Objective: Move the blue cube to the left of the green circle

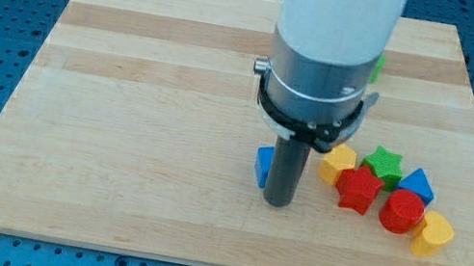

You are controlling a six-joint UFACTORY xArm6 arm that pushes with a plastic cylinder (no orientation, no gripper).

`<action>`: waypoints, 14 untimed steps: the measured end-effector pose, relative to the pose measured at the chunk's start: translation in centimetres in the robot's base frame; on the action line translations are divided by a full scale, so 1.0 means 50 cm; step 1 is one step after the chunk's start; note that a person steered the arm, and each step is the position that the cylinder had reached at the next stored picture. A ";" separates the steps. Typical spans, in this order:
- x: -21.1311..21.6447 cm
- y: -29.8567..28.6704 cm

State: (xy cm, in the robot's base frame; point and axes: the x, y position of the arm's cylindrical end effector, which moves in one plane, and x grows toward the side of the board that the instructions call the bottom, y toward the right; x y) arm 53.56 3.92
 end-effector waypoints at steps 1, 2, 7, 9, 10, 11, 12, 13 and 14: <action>-0.059 0.000; -0.114 -0.031; -0.294 -0.094; -0.336 -0.121; -0.349 -0.144; -0.367 -0.166; -0.377 -0.183; -0.401 -0.183; -0.426 -0.175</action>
State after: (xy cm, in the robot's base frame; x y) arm 32.26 -4.83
